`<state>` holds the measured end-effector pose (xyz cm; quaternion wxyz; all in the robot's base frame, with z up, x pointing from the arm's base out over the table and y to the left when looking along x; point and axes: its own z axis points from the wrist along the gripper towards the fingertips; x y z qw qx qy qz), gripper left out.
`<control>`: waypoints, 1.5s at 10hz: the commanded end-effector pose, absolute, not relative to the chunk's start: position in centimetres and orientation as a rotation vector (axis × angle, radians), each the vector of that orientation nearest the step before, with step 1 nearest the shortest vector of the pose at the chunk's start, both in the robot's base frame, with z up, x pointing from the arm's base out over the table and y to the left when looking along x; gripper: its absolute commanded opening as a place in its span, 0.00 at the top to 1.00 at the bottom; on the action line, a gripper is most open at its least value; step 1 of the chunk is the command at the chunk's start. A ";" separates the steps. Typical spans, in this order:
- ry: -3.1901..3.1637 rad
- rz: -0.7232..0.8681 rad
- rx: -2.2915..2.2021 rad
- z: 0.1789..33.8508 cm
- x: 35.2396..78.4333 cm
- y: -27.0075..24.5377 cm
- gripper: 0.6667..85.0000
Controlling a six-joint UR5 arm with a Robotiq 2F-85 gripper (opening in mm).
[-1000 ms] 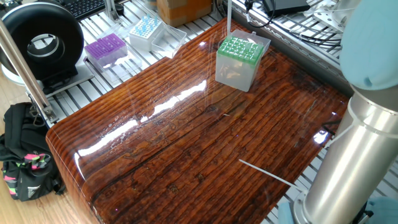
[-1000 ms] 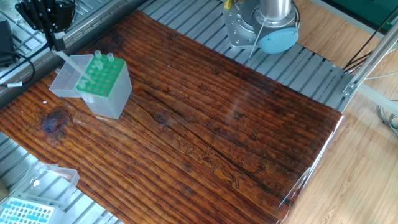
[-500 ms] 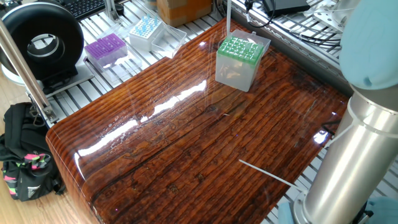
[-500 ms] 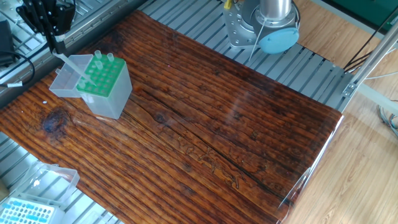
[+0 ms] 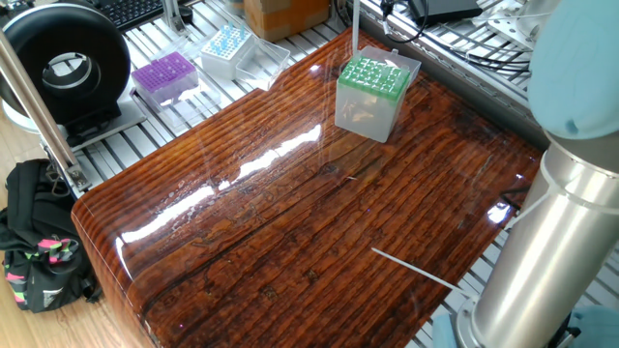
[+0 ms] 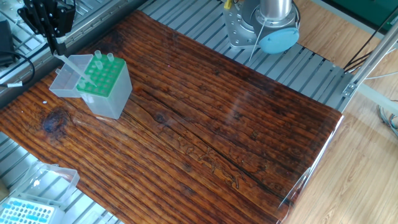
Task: Insert a large pipette tip into the holder for large pipette tips
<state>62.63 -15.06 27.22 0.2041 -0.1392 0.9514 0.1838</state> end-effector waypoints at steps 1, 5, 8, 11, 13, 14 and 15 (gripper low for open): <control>2.632 0.527 -0.383 27.6 63.0 -14.8 1.00; 2.636 0.516 -0.382 26.9 62.9 -14.8 1.00; 2.637 0.516 -0.380 26.8 62.9 -14.8 1.00; 2.648 0.511 -0.384 26.5 62.7 -14.9 1.00; 2.653 0.512 -0.378 26.4 62.6 -14.8 1.00; 2.654 0.513 -0.374 26.3 62.6 -14.6 1.00; 2.654 0.513 -0.374 26.2 62.6 -14.5 1.00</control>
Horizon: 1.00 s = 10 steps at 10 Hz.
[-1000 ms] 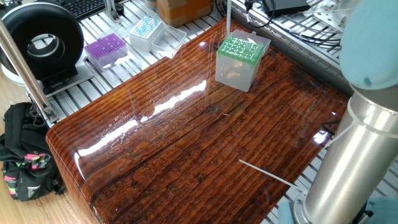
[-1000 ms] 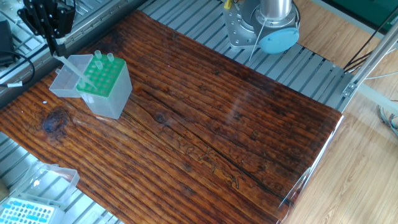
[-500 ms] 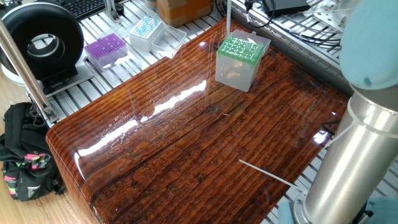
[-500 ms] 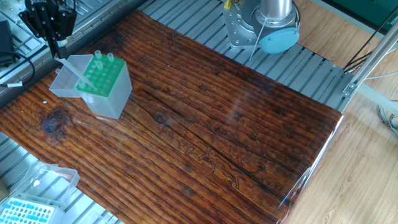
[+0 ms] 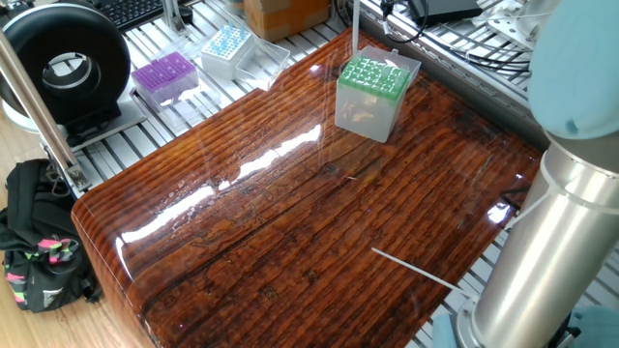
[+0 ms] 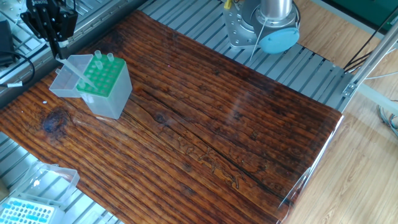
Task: Insert a large pipette tip into the holder for large pipette tips
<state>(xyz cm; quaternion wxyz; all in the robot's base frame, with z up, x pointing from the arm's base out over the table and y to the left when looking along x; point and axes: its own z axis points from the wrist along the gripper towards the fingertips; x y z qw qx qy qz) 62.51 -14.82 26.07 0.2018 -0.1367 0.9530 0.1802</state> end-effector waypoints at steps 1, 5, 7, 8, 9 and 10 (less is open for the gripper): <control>2.654 0.513 -0.374 26.2 62.6 -14.5 1.00; 2.666 0.510 -0.361 25.9 62.5 -14.4 1.00; 2.669 0.507 -0.360 25.8 62.5 -14.4 1.00; 2.671 0.503 -0.362 25.7 62.5 -14.5 1.00; 2.674 0.500 -0.361 25.5 62.5 -14.4 1.00; 2.683 0.501 -0.359 25.2 62.3 -14.3 1.00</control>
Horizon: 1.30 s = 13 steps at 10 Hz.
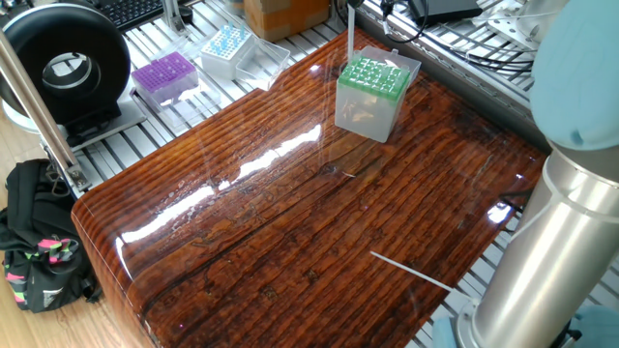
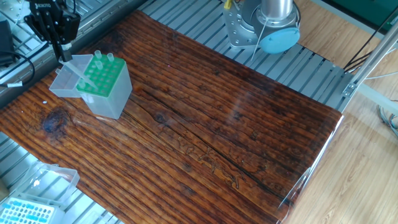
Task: Insert a large pipette tip into the holder for large pipette tips
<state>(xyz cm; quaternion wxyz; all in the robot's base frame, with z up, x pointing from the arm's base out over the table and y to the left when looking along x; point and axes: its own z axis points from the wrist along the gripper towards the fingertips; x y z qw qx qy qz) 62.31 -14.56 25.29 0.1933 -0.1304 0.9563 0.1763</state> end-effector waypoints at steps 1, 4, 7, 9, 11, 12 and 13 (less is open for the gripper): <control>2.688 0.499 -0.357 24.9 62.2 -14.3 1.00; 2.695 0.497 -0.350 24.1 62.0 -14.1 1.00; 2.709 0.508 -0.351 23.2 61.6 -13.9 1.00; 2.732 0.515 -0.356 23.0 61.0 -13.8 1.00; 2.738 0.517 -0.356 22.8 60.8 -13.7 1.00; 2.740 0.518 -0.355 22.7 60.8 -13.6 1.00; 2.744 0.516 -0.354 22.5 60.7 -13.6 1.00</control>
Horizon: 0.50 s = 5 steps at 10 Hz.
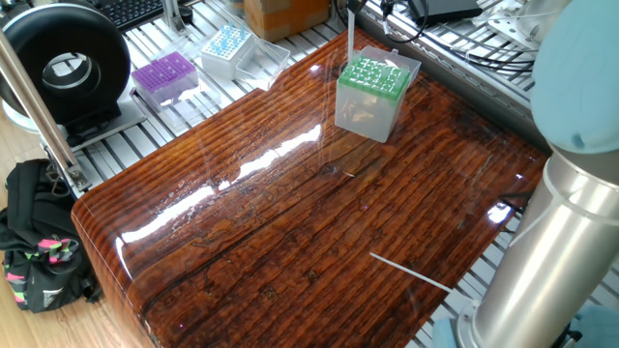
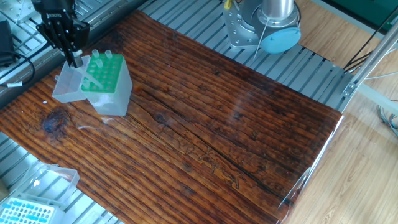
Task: Insert a large pipette tip into the holder for large pipette tips
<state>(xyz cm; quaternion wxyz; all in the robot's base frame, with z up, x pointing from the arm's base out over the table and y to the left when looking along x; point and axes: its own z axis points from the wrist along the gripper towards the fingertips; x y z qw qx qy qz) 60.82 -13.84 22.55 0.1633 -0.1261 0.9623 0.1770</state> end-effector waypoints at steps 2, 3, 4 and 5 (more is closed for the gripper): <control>2.746 0.517 -0.353 22.3 60.8 -13.3 1.00; 2.752 0.501 -0.355 22.1 60.8 -13.5 1.00; 2.784 0.442 -0.382 21.6 60.3 -14.4 1.00; 2.797 0.438 -0.397 21.6 59.9 -14.4 0.92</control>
